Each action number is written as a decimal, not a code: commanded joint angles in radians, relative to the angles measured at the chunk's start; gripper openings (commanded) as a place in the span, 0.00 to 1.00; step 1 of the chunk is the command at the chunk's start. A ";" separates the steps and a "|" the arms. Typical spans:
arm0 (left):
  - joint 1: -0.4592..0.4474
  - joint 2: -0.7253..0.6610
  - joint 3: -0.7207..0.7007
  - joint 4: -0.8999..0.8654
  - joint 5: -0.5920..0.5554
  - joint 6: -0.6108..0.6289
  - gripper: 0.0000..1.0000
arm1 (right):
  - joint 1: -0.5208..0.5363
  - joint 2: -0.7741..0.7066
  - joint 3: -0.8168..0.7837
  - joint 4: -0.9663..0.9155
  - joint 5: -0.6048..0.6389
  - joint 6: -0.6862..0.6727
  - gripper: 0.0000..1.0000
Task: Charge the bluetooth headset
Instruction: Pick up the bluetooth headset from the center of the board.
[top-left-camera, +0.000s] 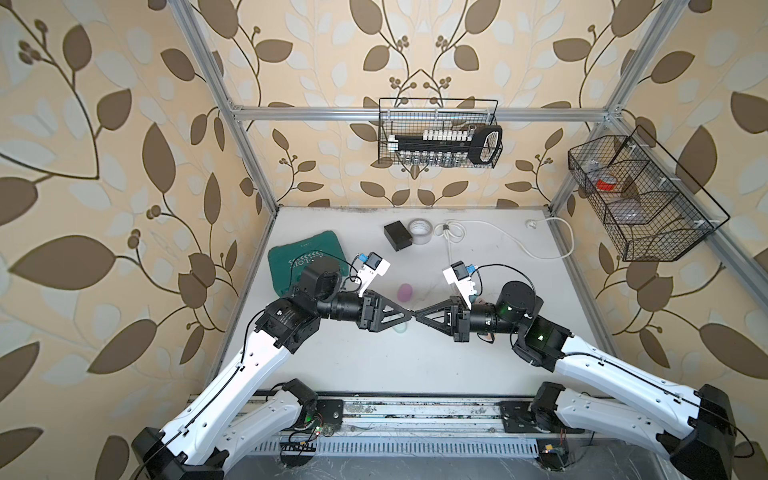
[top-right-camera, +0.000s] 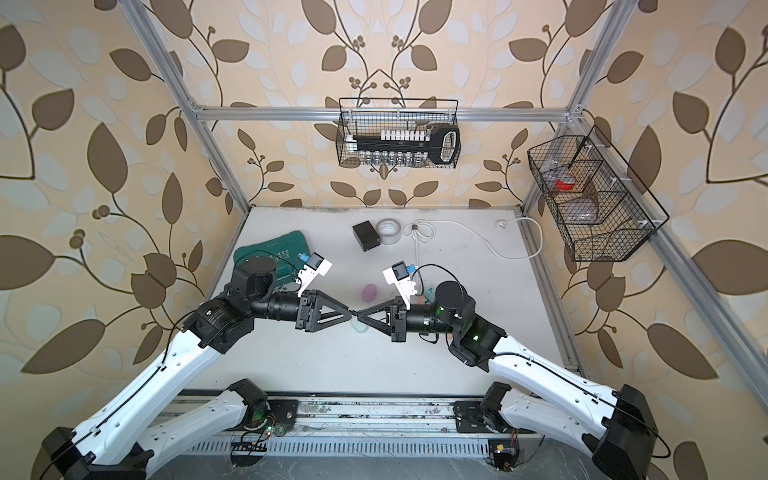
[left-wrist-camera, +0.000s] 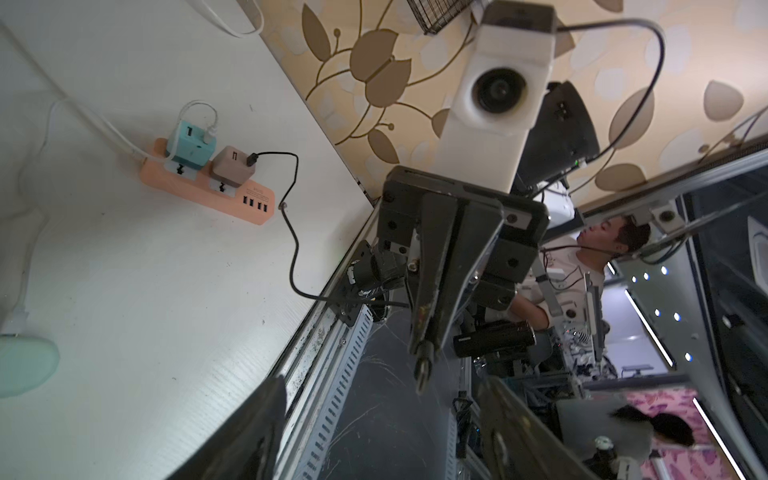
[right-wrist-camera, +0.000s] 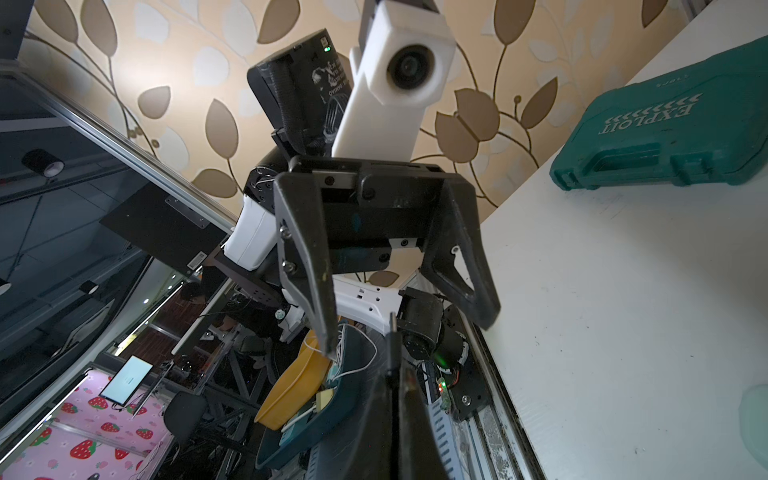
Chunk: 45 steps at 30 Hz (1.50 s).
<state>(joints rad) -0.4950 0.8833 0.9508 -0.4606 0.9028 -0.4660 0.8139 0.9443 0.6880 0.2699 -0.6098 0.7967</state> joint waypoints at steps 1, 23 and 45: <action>0.027 -0.018 0.057 -0.090 -0.118 0.052 0.78 | -0.040 -0.038 0.009 -0.099 0.015 -0.038 0.00; 0.035 0.514 0.158 -0.240 -0.405 -0.033 0.81 | -0.236 -0.155 -0.079 -0.268 -0.081 -0.107 0.00; 0.026 1.099 0.698 -0.543 -0.648 -0.588 0.91 | -0.240 -0.221 -0.145 -0.211 -0.071 -0.080 0.01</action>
<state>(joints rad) -0.4698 1.9877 1.5856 -0.8742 0.3294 -0.9730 0.5774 0.7395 0.5610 0.0235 -0.6735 0.7105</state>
